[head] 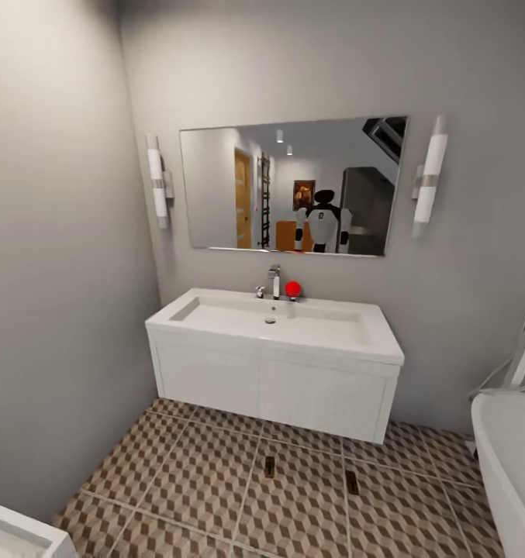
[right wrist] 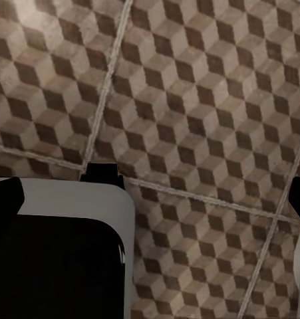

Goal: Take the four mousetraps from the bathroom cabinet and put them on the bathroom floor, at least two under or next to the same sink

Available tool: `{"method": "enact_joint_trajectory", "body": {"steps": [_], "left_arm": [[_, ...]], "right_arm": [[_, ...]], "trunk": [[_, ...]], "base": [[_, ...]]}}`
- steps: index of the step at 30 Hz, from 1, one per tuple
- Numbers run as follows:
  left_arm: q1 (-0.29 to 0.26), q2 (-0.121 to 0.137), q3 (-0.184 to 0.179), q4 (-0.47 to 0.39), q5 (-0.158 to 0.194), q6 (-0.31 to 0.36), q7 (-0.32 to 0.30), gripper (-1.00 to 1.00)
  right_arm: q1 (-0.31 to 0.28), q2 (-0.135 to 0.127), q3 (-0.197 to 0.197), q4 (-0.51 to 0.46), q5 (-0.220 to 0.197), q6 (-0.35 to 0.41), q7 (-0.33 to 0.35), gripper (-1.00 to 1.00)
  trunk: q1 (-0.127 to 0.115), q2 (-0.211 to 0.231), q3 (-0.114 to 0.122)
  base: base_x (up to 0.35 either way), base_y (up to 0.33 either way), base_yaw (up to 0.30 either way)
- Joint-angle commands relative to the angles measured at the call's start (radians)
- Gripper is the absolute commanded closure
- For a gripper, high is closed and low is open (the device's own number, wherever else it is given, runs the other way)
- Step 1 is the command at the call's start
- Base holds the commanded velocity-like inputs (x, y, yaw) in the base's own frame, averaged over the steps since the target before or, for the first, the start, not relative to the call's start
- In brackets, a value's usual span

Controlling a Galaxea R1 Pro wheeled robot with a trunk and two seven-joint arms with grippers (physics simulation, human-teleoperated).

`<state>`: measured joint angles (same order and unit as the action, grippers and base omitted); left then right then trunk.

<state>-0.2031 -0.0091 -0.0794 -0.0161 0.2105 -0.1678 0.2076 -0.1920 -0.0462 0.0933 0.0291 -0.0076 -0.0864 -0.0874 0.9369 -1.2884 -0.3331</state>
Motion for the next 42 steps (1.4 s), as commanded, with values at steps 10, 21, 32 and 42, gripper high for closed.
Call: {"method": "enact_joint_trajectory", "body": {"steps": [10, 21, 32, 42], "left_arm": [[-0.001, 0.014, -0.010, 0.001, 0.014, -0.002, 0.003, -1.00], [-0.001, 0.011, -0.007, 0.000, 0.013, -0.003, 0.003, -1.00], [-0.001, 0.016, -0.011, 0.000, 0.014, -0.003, 0.003, -1.00], [-0.001, 0.014, -0.009, 0.000, 0.012, -0.003, 0.003, -1.00]], "right_arm": [[-0.001, 0.003, 0.008, 0.003, 0.001, -0.009, -0.008, -1.00], [-0.001, 0.002, 0.008, 0.003, 0.003, -0.011, -0.010, -1.00], [-0.001, 0.003, 0.008, 0.003, 0.003, -0.011, -0.011, -1.00], [-0.001, 0.002, 0.008, 0.003, 0.003, -0.012, -0.011, -1.00]], "trunk": [[0.000, -0.001, -0.001], [0.000, -0.001, -0.001], [0.000, -0.001, -0.001], [0.000, -0.001, -0.001]], "base": [[0.000, 0.000, 0.292], [0.000, 0.000, 0.292], [0.000, 0.000, 0.292], [0.000, 0.000, 0.292]]}}
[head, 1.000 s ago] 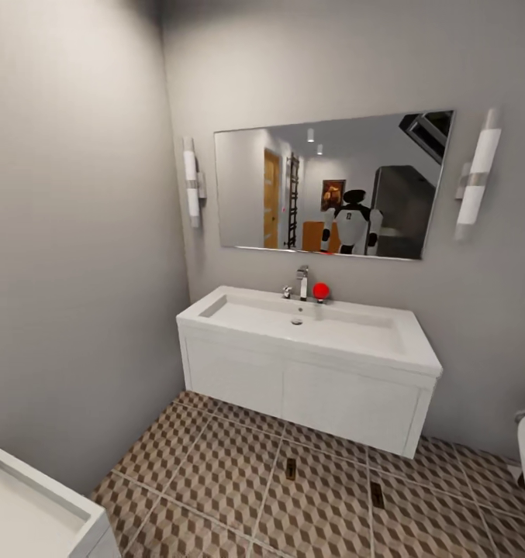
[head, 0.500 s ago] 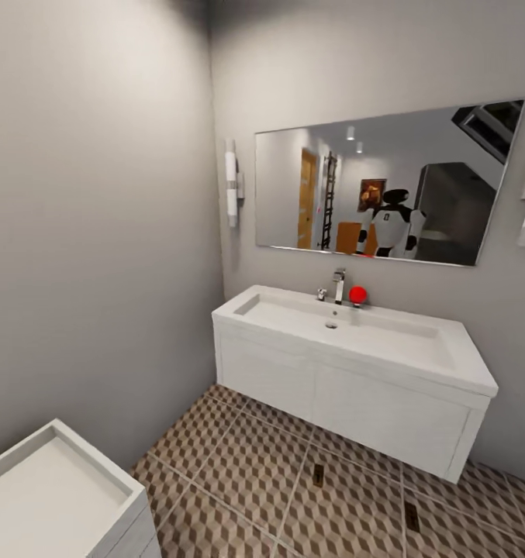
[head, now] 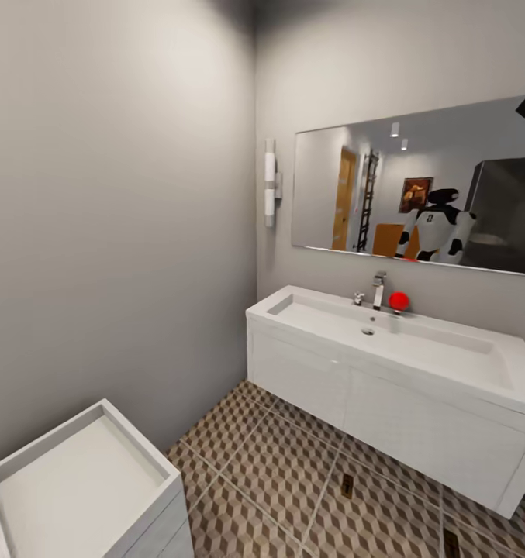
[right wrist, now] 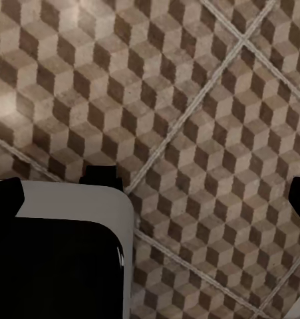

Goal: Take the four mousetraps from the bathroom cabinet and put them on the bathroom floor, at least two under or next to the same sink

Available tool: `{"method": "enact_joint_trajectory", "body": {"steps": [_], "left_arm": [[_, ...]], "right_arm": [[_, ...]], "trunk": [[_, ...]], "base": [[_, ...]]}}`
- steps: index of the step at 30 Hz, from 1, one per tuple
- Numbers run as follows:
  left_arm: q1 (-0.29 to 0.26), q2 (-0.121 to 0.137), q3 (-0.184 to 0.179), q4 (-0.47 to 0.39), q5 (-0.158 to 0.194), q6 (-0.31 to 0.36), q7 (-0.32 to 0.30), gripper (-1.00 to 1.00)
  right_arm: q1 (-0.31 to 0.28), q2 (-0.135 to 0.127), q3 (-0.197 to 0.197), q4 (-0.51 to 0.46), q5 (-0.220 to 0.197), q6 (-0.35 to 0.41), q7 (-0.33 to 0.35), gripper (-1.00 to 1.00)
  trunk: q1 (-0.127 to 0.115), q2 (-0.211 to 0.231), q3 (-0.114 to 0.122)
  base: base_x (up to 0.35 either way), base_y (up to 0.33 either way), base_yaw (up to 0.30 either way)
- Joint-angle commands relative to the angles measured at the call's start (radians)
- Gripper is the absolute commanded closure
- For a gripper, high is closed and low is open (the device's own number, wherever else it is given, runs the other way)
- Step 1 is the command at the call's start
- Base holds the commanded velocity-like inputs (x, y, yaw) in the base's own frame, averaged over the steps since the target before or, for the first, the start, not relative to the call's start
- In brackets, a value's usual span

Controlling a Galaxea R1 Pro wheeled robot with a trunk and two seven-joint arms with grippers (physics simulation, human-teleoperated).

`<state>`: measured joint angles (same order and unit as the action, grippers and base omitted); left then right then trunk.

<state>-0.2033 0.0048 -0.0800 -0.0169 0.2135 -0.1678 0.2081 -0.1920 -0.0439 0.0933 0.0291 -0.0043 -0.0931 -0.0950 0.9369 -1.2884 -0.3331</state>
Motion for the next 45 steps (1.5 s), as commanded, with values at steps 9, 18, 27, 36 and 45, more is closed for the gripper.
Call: {"method": "enact_joint_trajectory", "body": {"steps": [9, 18, 27, 36, 45], "left_arm": [[-0.001, 0.000, -0.010, 0.000, 0.010, -0.003, 0.002, -1.00], [-0.001, 0.002, -0.010, 0.001, 0.010, -0.002, 0.002, -1.00], [-0.001, 0.002, -0.009, 0.001, 0.010, -0.003, 0.002, -1.00], [-0.001, 0.001, -0.010, 0.001, 0.010, -0.003, 0.002, -1.00], [-0.001, 0.001, -0.010, 0.001, 0.010, -0.003, 0.002, -1.00]], "right_arm": [[-0.001, 0.000, 0.008, 0.003, 0.000, -0.005, -0.003, -1.00], [-0.001, -0.002, 0.009, 0.002, 0.000, -0.005, -0.003, -1.00], [-0.001, 0.002, 0.009, 0.003, 0.025, -0.003, -0.005, -1.00], [-0.001, 0.002, 0.009, 0.003, 0.031, -0.001, 0.003, -1.00], [-0.001, 0.002, 0.008, 0.003, 0.032, -0.003, 0.004, -1.00]], "trunk": [[0.000, -0.001, -0.001], [0.000, -0.001, -0.001], [0.000, -0.001, -0.001], [0.000, -0.001, -0.001], [0.000, -0.001, -0.001]], "base": [[0.000, 0.000, 0.292], [0.000, 0.000, 0.292], [0.000, 0.000, 0.293], [0.000, 0.000, 0.292], [0.000, 0.000, 0.293]]}}
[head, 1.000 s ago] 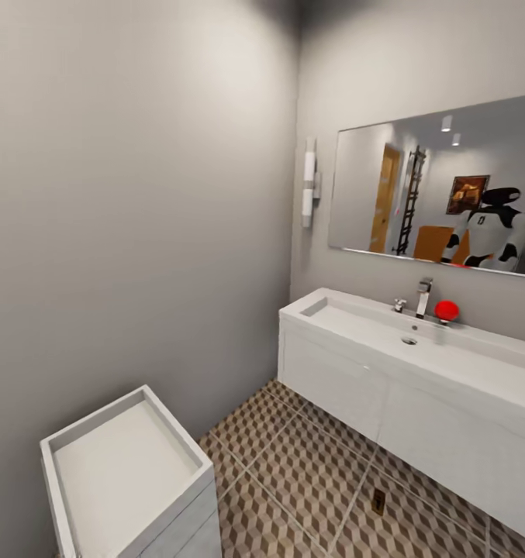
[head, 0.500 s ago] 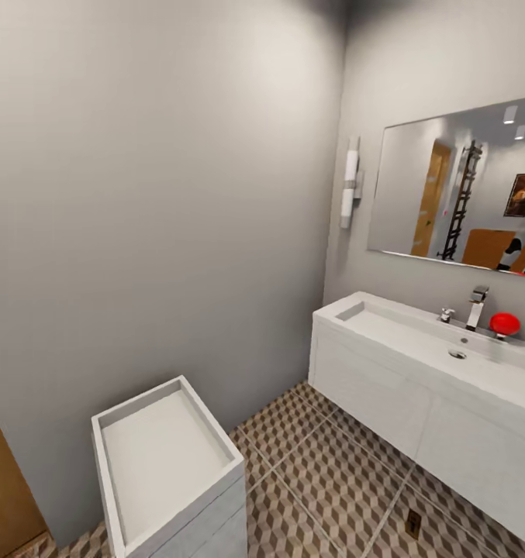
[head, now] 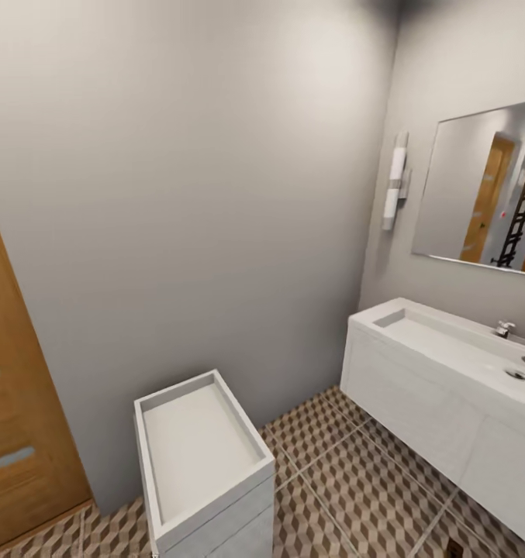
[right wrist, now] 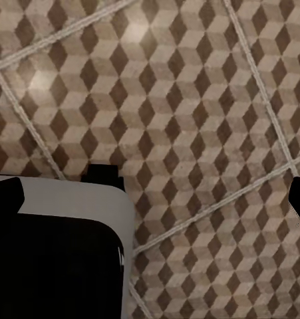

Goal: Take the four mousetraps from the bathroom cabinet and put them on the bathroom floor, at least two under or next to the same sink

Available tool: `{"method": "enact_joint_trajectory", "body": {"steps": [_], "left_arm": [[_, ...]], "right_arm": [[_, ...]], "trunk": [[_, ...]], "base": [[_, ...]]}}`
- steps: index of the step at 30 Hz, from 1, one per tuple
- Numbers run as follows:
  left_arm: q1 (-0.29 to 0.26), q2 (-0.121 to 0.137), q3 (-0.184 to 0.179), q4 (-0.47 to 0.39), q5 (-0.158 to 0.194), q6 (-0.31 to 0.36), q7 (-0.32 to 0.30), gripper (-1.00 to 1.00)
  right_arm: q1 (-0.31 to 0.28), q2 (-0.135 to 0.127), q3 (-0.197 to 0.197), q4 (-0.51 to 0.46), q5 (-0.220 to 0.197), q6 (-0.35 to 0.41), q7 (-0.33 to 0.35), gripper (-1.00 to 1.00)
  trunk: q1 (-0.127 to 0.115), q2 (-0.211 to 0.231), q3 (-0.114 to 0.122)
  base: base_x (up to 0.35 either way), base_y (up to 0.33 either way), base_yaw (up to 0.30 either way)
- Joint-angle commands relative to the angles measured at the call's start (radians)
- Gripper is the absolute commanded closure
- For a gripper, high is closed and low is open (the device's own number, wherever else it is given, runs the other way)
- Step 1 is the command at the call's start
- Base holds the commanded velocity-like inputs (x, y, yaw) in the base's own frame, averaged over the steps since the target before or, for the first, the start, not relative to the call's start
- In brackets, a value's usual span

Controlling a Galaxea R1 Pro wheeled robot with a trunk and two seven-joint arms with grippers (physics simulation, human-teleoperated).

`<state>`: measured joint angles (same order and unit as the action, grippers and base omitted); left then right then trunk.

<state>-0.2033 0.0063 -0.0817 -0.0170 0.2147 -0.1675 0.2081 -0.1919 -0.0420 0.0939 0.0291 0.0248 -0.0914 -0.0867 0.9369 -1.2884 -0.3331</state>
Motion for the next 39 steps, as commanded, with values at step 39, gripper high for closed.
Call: {"method": "enact_joint_trajectory", "body": {"steps": [39], "left_arm": [[-0.001, 0.000, -0.009, 0.001, 0.009, -0.003, 0.002, -1.00]], "right_arm": [[-0.001, -0.002, 0.008, 0.002, 0.005, -0.005, -0.004, -1.00]], "trunk": [[0.000, -0.001, -0.001]], "base": [[0.000, 0.000, 0.291]]}}
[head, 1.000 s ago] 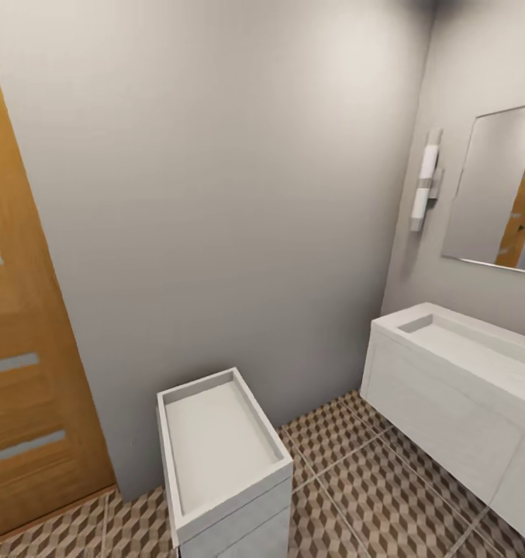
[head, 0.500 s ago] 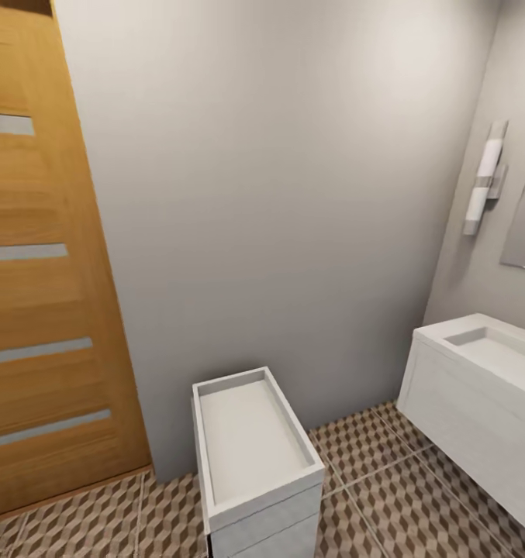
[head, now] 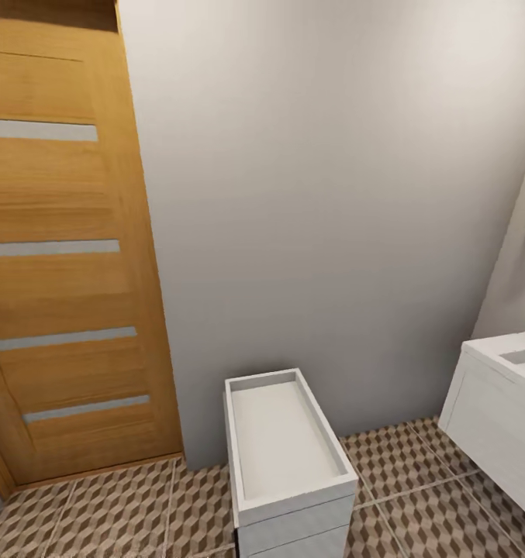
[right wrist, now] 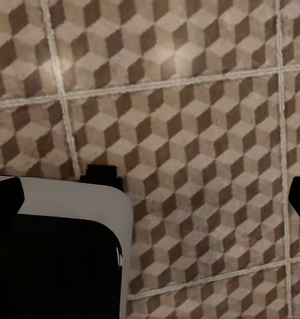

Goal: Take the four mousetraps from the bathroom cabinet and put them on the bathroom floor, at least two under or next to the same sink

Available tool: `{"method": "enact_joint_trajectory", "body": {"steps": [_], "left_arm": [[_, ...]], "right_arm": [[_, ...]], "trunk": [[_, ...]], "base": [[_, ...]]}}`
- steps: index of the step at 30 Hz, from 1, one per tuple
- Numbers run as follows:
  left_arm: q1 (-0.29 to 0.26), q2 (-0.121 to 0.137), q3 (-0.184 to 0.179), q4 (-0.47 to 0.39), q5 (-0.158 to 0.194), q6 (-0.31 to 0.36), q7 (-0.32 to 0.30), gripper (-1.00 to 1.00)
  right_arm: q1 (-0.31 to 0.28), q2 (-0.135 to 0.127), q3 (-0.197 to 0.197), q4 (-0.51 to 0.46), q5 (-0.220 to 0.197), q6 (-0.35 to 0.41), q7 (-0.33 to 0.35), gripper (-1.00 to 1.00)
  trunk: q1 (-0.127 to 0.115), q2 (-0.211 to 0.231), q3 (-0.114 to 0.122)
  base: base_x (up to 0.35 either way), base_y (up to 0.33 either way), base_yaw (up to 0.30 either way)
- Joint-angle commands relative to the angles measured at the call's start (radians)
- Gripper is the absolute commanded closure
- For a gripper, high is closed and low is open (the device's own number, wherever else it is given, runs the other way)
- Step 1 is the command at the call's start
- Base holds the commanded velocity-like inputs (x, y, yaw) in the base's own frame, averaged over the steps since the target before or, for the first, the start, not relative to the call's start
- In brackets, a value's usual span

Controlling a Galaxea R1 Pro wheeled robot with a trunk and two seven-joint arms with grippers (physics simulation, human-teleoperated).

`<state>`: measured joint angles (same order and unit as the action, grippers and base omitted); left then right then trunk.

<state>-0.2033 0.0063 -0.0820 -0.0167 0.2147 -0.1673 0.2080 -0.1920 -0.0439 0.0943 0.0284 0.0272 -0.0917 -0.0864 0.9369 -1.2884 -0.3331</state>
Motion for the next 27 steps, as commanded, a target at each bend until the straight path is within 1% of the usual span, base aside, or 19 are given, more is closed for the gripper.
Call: {"method": "enact_joint_trajectory", "body": {"steps": [1, 5, 14, 27], "left_arm": [[-0.001, 0.000, -0.009, 0.001, 0.009, -0.003, 0.002, -1.00], [-0.001, 0.000, -0.008, 0.001, 0.009, -0.003, 0.002, -1.00], [-0.001, 0.000, -0.008, 0.000, 0.009, -0.003, 0.002, -1.00], [-0.001, 0.000, -0.009, 0.000, 0.009, -0.003, 0.002, -1.00]], "right_arm": [[-0.001, 0.000, 0.007, 0.003, 0.003, -0.004, -0.004, -1.00], [-0.001, 0.001, 0.008, 0.003, 0.003, -0.005, -0.004, -1.00], [-0.001, 0.000, 0.008, 0.004, 0.005, -0.007, -0.004, -1.00], [-0.001, -0.001, 0.008, 0.003, 0.005, -0.008, -0.004, -1.00]], "trunk": [[0.000, -0.001, -0.001], [0.000, -0.001, -0.001], [0.000, -0.001, -0.001], [0.000, -0.001, -0.001]], "base": [[0.000, 0.000, 0.275], [0.000, 0.000, 0.184], [0.000, 0.000, 0.077], [0.000, 0.000, 0.264]]}}
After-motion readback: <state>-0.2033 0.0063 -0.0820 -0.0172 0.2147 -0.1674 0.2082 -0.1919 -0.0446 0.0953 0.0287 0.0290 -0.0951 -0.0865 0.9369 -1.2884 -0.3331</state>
